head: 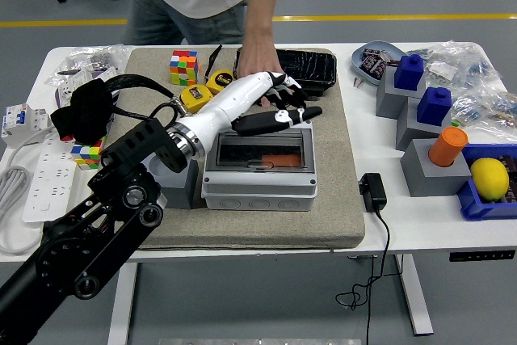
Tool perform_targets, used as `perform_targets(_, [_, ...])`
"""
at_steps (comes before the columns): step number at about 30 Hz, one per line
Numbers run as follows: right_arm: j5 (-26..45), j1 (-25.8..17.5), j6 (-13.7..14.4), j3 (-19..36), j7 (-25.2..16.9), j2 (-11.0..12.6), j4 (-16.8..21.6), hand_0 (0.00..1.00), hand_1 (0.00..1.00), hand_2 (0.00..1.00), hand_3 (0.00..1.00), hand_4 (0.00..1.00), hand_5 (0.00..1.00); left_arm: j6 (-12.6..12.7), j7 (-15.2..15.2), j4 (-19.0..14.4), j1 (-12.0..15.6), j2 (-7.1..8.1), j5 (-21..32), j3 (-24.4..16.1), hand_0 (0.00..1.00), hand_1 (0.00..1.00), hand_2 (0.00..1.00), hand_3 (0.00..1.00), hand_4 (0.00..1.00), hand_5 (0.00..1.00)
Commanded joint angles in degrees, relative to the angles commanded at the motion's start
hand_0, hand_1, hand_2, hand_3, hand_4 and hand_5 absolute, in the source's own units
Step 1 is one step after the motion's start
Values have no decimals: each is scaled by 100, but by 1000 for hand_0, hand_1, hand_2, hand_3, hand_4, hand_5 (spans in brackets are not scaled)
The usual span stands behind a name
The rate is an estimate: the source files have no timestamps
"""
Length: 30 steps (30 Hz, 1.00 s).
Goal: Fetch the battery,place it into the box,close the lid of the box
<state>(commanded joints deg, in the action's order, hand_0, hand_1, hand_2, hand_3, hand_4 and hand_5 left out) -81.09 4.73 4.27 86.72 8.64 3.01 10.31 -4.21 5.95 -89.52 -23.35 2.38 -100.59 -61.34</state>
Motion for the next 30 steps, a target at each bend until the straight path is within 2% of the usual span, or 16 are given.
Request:
perform_targets(2, [12,3,3,2,-8,-3,0,719,646,664,676,998,884,455,-518,33,201,15,521,-236,615,644,641,625,998,975])
perform_targets(4, [14,4,4,6,-8,-4,0,719,646,664,676,998,884,695,-904,56,300,16,966,-377,615,644,641,625,998,975])
perform_targets(5, [19,2,5,6,-10,-3,0,720,647,664,675,998,885,823,-1120,76,376,4,1189,-496,765,811,776,712,998,937])
perform_targets(9, [27,-18,4,10,-5,-7,0,720,647,664,675,998,885,1038,-2027,123,568,-61,2158,-911,765,811,776,712,998,937])
perform_targets(11, [29,-24,4,17,-3,-10,0,720,647,664,675,998,885,1066,-2356,142,620,-82,2642,-1061,765,811,776,712,998,937])
perform_targets(12, [31,-26,3,17,-4,-12,0,731,651,666,677,998,885,1055,-2472,156,648,-101,2902,-1154,835,882,860,814,998,966])
perform_targets(13, [37,-25,2,13,-7,-14,0,731,651,666,677,998,885,1027,-2552,176,677,-128,3163,-1264,835,882,860,814,998,966])
perform_targets(17, [59,-19,1,-3,-17,-22,0,731,651,666,677,998,885,888,-2635,235,774,-214,4094,-1577,835,882,860,814,998,966])
perform_targets(18, [64,-16,2,-9,-18,-21,0,728,652,664,677,998,885,844,-2636,252,801,-233,4318,-1647,903,956,923,888,998,998])
perform_targets(22, [68,1,6,-19,-19,-12,0,728,652,664,677,998,885,617,-2544,339,913,-238,5286,-1888,903,956,923,888,998,998])
perform_targets(23, [66,3,6,-19,-17,-10,0,724,651,665,677,998,885,540,-2491,359,943,-238,5547,-1937,953,995,968,924,998,998])
perform_targets(28, [54,0,5,-25,-7,-9,0,724,651,665,677,998,885,154,-2181,505,1081,-238,6738,-2135,953,995,968,924,998,998])
perform_targets(29, [56,0,4,-29,-7,-10,0,721,649,665,676,998,885,18,-2050,558,1121,-238,6999,-2163,887,961,973,954,998,998])
perform_targets(30, [57,1,4,-31,-7,-11,0,721,649,665,676,998,885,-138,-1899,613,1156,-238,7223,-2187,887,961,973,954,998,998])
